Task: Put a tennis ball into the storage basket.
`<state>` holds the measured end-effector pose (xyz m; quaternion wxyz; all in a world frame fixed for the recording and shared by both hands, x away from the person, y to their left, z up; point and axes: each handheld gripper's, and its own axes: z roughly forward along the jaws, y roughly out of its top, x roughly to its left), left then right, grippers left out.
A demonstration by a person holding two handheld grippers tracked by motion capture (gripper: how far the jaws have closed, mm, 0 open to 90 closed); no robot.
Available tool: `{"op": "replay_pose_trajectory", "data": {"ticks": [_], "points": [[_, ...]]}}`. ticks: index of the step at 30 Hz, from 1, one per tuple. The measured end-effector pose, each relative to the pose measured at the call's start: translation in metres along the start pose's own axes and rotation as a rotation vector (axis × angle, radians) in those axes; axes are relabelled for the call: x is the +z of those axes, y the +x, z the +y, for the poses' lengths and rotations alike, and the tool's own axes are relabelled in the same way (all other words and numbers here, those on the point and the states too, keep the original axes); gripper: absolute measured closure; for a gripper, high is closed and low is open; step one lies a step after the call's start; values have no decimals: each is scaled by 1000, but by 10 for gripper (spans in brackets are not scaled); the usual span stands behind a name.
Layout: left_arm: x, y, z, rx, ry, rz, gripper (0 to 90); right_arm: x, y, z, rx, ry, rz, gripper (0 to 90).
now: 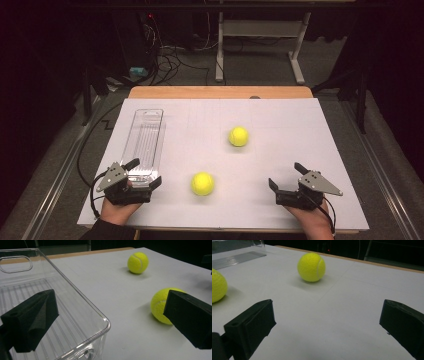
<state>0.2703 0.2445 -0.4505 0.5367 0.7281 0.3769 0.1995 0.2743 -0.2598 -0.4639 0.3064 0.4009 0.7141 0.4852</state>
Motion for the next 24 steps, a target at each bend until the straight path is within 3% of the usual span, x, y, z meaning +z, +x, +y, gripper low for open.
{"op": "replay_pose_trajectory", "data": {"ticks": [17, 24], "points": [[0, -4, 3, -21, -11, -30, 5, 0, -4, 0, 15, -5, 1, 0], [5, -11, 7, -4, 6, -48, 5, 1, -3, -1, 16, 7, 4, 0]]}}
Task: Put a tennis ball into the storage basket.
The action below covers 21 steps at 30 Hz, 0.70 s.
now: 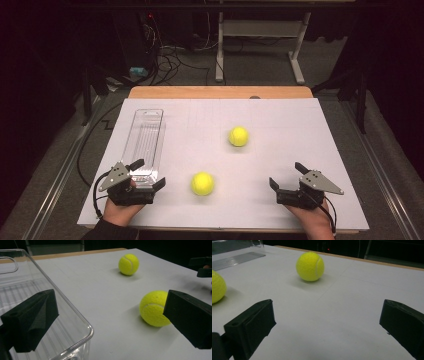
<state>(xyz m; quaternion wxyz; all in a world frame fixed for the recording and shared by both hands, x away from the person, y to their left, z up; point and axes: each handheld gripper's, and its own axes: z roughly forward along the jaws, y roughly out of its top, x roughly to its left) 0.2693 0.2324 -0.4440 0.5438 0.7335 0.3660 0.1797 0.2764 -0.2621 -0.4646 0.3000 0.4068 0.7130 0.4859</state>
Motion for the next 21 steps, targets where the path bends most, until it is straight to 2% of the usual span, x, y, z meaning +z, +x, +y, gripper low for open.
{"op": "replay_pose_trajectory", "data": {"ticks": [4, 11, 16, 21], "points": [[6, -9, 3, 26, 34, -19, 5, 1, 1, 0, -6, 2, 7, 0], [15, -18, 3, 45, 75, -42, 6, 2, 2, -1, -5, 10, 12, 0], [22, -27, 4, 76, 125, -66, 6, 3, 2, -1, -5, 13, 17, 0], [27, -32, 3, 87, 161, -90, 6, 3, 2, -1, -5, 12, 22, 0]]}}
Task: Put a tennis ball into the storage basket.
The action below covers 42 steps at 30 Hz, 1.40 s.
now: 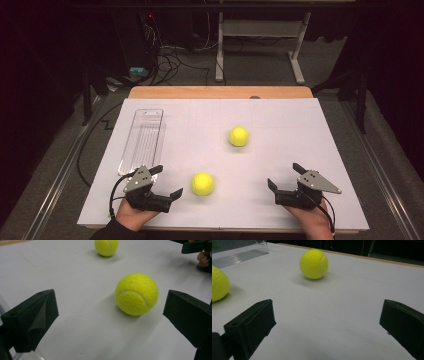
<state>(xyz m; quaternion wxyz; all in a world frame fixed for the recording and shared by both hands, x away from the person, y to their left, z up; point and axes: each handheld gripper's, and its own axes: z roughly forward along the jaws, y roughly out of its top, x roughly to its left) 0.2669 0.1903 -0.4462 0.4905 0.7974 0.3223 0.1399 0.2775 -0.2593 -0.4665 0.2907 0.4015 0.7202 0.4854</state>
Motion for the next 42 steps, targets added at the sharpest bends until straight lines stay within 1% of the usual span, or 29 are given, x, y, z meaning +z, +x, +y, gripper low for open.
{"op": "replay_pose_trajectory", "data": {"ticks": [1, 2, 3, 4, 5, 6, 8, 9, 10, 15, 21, 23, 24, 27, 29, 32, 35, 40, 41, 42], "points": [[0, 0, 0, 0, 0, 0, 6, 0, 0, 0, -1, 1, 1, 0], [2, -2, 0, 7, 20, -7, 6, 0, 0, 0, -1, 2, 2, 0], [3, -3, 0, 12, 29, -10, 6, 0, 0, 0, -1, 2, 2, 0], [3, -3, 0, 12, 29, -10, 6, 0, 0, 0, -1, 2, 2, 0], [5, -4, 0, 14, 44, -18, 6, 0, 0, 0, 0, 2, 3, 0], [5, -4, 0, 14, 44, -18, 7, 0, 0, 0, 0, 2, 3, 0], [9, -7, 0, 24, 67, -31, 8, 0, 0, 0, -1, 3, 4, 0], [9, -7, 0, 24, 67, -31, 8, 0, 0, 0, 0, 3, 5, 0], [11, -9, 0, 33, 87, -42, 8, 0, 0, 0, 2, 4, 6, 0], [18, -13, -1, 51, 143, -51, 9, 0, 0, 0, -2, 5, 9, 0], [23, -15, -2, 56, 192, -60, 9, 0, 1, 0, -8, 7, 10, 0], [25, -16, -2, 52, 207, -62, 10, 1, 1, 0, -8, 7, 11, 0], [25, -16, -2, 52, 207, -62, 10, 1, 1, 0, -8, 7, 11, 0], [29, -19, -1, 54, 259, -68, 10, 1, 2, 0, -13, 12, 14, 0], [32, -20, 0, 66, 304, -70, 10, 1, 2, 0, -27, 22, 15, 0], [36, -22, 2, 68, 363, -80, 10, -1, 2, 0, -31, 27, 21, 0], [39, -25, 6, 84, 413, -71, 10, -3, 2, -1, -27, 21, 28, 0], [45, -26, 15, 89, 485, -76, 12, -5, 3, -2, -37, 22, 33, 0], [46, -26, 18, 99, 510, -81, 12, -5, 3, -2, -36, 22, 32, 0], [47, -26, 21, 100, 525, -82, 12, -5, 3, -2, -37, 22, 32, 0]]}}
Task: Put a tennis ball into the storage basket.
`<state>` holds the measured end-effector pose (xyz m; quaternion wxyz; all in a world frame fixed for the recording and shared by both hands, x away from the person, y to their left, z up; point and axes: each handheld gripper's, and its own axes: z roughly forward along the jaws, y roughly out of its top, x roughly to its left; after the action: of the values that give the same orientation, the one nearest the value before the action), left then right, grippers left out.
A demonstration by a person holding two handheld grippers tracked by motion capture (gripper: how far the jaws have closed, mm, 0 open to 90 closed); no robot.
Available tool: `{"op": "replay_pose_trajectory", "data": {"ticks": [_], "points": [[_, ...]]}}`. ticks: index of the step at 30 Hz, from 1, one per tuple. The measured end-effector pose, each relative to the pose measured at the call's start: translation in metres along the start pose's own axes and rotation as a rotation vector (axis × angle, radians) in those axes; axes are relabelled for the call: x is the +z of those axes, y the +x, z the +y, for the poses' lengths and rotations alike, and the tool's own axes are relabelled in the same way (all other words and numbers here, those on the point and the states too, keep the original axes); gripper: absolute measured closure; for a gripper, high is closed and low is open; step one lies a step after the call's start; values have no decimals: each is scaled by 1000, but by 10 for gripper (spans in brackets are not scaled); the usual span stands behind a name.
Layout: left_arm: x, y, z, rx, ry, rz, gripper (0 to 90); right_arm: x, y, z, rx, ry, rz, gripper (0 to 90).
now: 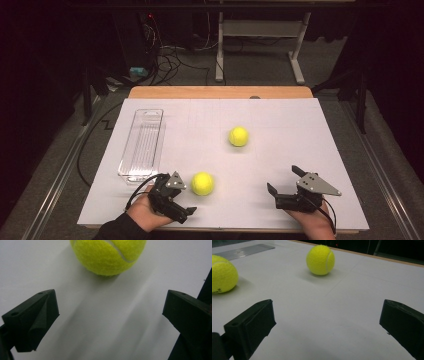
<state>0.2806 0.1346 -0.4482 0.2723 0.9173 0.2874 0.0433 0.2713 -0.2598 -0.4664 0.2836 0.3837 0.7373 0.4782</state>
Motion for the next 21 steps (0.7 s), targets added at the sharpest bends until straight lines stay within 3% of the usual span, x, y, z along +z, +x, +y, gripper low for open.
{"op": "replay_pose_trajectory", "data": {"ticks": [11, 21], "points": [[-4, 5, 30, -5, 149, -21, 20, -2, -1, 2, -1, -8, 6, 0], [4, 5, 47, -8, 233, -33, 20, -2, -1, 2, -4, -12, 11, 0]]}}
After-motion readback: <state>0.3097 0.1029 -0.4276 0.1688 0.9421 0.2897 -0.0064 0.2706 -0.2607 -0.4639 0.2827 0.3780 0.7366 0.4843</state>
